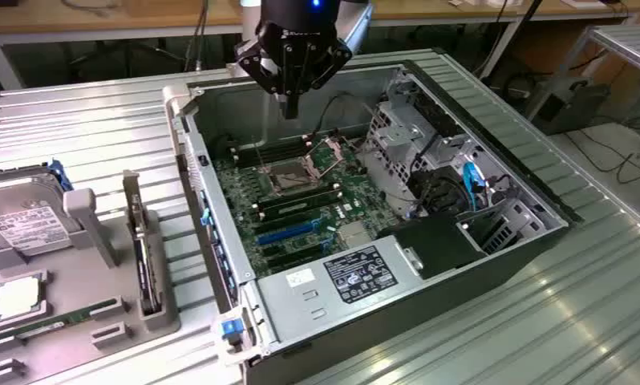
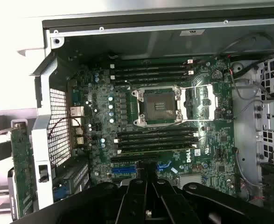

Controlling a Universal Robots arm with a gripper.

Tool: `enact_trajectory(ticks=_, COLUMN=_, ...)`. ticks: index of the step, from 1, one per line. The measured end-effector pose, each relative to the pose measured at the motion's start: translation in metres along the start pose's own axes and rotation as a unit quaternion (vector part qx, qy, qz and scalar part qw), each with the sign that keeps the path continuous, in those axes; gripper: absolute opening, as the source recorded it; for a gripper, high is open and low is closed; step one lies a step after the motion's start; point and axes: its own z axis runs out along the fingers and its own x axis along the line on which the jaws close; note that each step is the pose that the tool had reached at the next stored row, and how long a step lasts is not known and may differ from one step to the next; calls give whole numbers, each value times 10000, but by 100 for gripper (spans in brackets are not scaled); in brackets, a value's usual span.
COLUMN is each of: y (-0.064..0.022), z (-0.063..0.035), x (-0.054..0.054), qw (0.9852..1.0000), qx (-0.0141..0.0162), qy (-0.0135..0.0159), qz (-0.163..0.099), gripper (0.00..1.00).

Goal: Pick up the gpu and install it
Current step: 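Reach for the gpu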

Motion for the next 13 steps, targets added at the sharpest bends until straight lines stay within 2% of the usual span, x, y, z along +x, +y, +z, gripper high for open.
enact_trajectory(ticks=4, y=-7, z=-1, x=17, qw=10000, qx=0, qy=0, qz=1, gripper=11)
enact_trajectory(ticks=13, y=-204, z=-15, x=262, qw=10000, qx=-1, qy=-11, qz=0, gripper=11)
